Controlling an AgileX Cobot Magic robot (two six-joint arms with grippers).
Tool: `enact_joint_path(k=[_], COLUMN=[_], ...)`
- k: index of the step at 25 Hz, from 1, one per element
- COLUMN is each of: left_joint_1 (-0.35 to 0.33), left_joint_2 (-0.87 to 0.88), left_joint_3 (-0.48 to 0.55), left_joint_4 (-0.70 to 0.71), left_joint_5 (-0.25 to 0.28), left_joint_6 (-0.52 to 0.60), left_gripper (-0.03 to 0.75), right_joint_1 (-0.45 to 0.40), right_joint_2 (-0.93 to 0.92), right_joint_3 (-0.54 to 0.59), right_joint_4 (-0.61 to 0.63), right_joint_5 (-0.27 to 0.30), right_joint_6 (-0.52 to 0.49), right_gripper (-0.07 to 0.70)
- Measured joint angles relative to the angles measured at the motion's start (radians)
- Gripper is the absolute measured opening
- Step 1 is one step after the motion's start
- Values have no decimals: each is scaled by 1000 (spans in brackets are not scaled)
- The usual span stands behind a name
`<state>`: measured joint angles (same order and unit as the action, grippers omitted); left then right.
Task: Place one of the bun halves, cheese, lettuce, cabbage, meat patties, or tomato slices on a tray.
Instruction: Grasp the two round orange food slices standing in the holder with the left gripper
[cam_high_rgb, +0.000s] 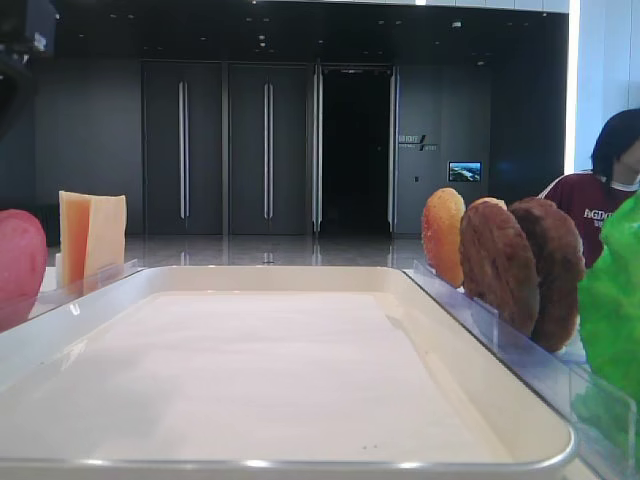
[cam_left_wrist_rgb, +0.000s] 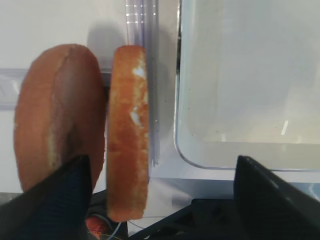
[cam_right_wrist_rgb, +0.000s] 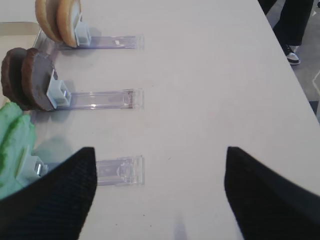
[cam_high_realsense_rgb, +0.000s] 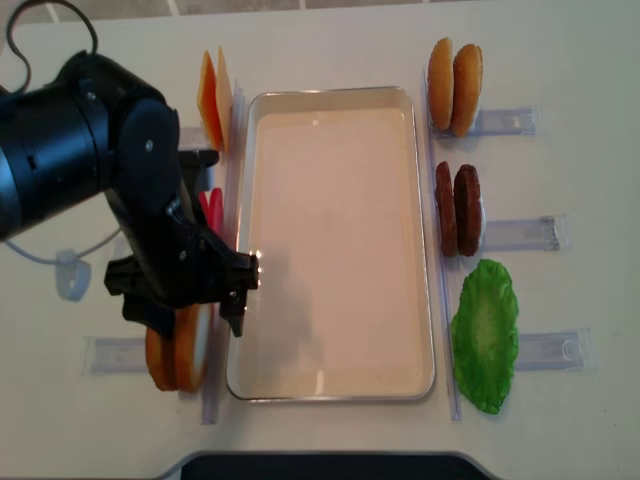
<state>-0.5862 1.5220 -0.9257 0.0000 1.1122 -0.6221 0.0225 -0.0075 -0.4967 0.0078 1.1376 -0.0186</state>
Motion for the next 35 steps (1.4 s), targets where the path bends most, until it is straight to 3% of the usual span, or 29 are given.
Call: enact_joint_path(k=[15, 19, 31, 35], left_joint_1=[0, -1, -1, -1], left_joint_2=[0, 0, 0, 0], left_joint_3=[20, 20, 20, 20], left_joint_4=[46, 64, 103, 105], left_joint_5=[24, 28, 31, 24], left_joint_6=[-7, -13, -15, -15], left_gripper=[677, 595, 242, 164], right_joint_1=[0, 0, 0, 0], right_joint_2=[0, 0, 0, 0], right_joint_3=[0, 0, 0, 0], right_joint_4=[0, 0, -1, -1], right_joint_5=[0, 0, 0, 0], right_joint_6=[0, 0, 0, 0], right_gripper=[534, 534, 534, 534])
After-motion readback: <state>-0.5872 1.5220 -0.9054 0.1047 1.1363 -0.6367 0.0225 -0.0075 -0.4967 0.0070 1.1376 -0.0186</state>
